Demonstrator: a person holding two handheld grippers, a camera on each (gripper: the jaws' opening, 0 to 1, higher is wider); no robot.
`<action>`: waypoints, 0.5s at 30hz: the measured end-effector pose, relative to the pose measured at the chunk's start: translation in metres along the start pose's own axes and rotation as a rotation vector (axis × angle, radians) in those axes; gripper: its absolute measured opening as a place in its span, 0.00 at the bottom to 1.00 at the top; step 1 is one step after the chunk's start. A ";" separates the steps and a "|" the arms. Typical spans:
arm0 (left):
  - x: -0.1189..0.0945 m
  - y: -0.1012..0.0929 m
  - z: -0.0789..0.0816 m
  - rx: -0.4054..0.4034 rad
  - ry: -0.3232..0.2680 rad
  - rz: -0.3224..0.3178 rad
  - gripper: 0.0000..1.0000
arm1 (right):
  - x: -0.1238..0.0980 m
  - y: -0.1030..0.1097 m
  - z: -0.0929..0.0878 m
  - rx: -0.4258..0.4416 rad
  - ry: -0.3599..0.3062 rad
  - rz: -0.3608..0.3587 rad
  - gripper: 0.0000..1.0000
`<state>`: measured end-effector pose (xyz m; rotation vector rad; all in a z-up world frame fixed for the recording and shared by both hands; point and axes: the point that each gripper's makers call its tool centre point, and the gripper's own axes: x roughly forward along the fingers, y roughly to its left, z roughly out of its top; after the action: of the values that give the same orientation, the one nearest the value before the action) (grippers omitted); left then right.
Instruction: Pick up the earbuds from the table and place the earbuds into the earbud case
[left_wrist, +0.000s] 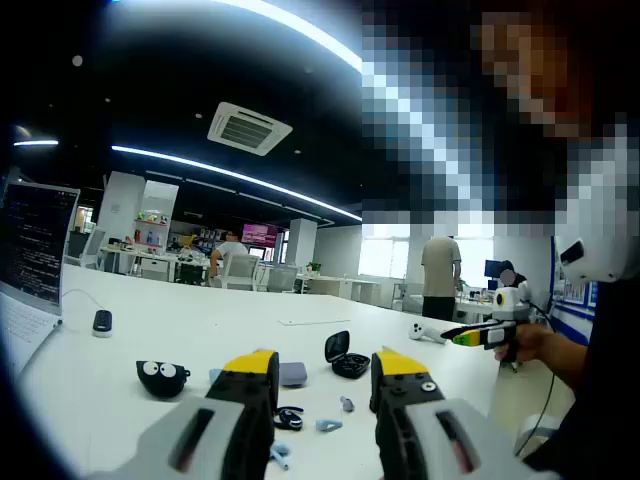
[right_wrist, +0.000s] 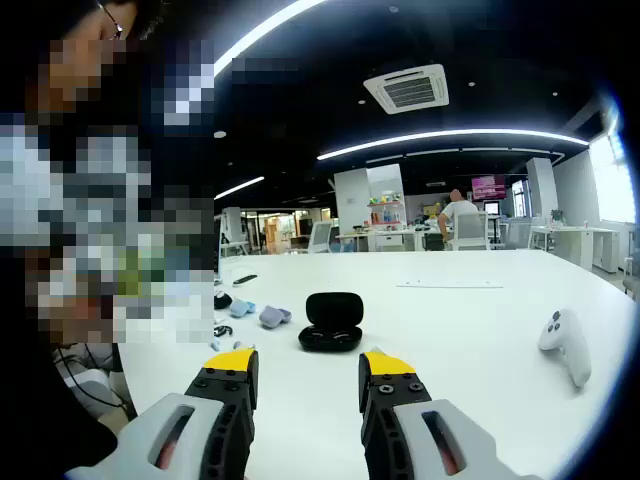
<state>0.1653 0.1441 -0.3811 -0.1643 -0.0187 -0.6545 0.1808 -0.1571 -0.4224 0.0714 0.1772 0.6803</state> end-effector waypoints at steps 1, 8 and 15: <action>0.001 0.001 -0.002 0.000 0.007 0.000 0.39 | 0.001 0.001 -0.001 -0.006 0.002 0.004 0.39; 0.000 0.005 0.002 0.007 0.005 0.008 0.39 | 0.011 0.004 -0.007 -0.007 0.018 0.028 0.40; -0.005 0.009 0.000 0.003 -0.008 0.026 0.39 | 0.017 0.004 0.000 -0.070 0.089 0.066 0.40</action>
<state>0.1665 0.1539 -0.3831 -0.1644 -0.0253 -0.6283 0.1908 -0.1431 -0.4241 -0.0201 0.2374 0.7559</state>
